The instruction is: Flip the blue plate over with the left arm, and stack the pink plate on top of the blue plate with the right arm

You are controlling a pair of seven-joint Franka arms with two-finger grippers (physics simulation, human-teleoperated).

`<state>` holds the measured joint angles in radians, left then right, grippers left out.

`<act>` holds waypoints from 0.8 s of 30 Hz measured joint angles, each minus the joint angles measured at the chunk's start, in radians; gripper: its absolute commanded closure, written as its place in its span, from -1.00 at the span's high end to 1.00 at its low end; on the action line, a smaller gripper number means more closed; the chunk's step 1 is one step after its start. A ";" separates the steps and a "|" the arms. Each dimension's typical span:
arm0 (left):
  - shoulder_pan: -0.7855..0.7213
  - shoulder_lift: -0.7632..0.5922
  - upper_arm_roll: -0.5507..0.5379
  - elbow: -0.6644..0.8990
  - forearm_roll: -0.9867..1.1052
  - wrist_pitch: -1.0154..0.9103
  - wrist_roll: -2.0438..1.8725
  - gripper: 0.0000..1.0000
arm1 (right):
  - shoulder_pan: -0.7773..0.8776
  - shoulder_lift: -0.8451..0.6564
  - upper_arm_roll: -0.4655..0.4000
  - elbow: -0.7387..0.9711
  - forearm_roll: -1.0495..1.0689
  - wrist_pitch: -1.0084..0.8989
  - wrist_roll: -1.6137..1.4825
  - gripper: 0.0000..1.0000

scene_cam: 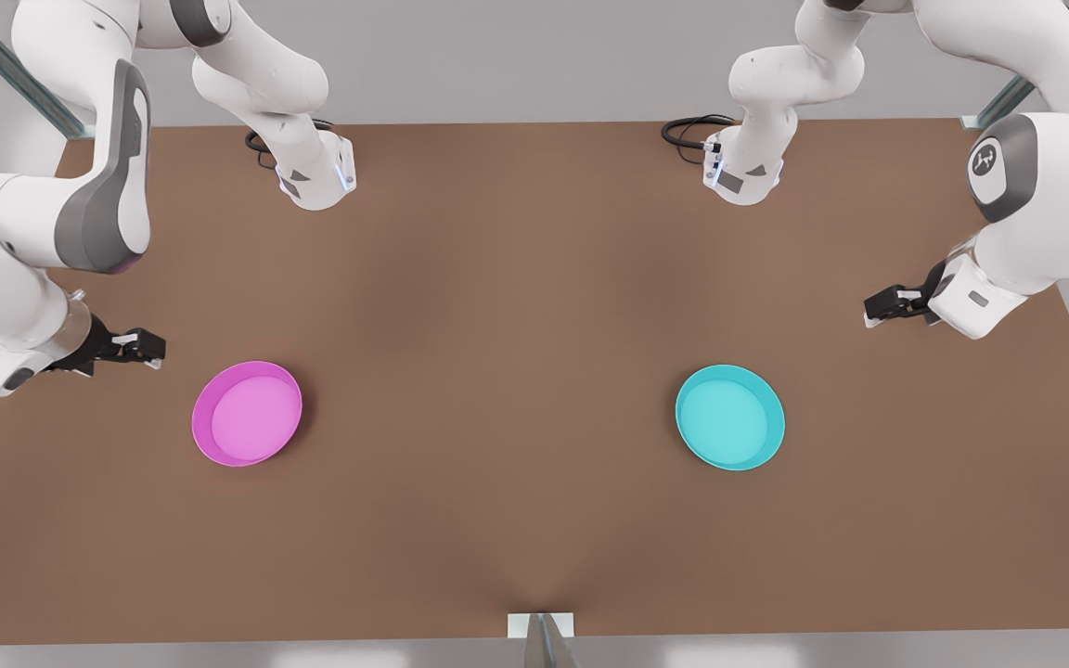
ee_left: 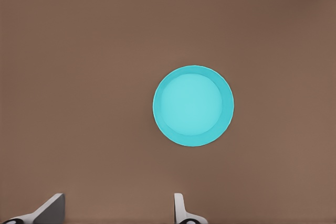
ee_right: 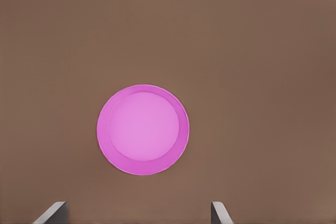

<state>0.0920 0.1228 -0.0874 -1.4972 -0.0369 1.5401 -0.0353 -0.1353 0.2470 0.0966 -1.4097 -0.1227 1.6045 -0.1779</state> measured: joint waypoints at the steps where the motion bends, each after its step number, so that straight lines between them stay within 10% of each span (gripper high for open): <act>1: 0.000 0.000 0.000 0.000 0.000 0.000 0.000 1.00 | -0.001 0.000 0.000 0.000 0.000 0.000 0.000 1.00; 12: 0.259 0.493 0.000 -0.007 -0.242 0.224 0.552 1.00 | -0.001 0.000 -0.002 -0.002 -0.001 -0.003 0.000 1.00; 24: 0.220 0.508 -0.121 -0.295 -0.367 0.641 0.649 1.00 | 0.000 0.003 -0.002 -0.003 -0.002 -0.003 0.000 1.00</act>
<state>0.3122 0.6304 -0.2084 -1.7918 -0.4035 2.1813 0.6136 -0.1351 0.2500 0.0951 -1.4128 -0.1243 1.6015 -0.1779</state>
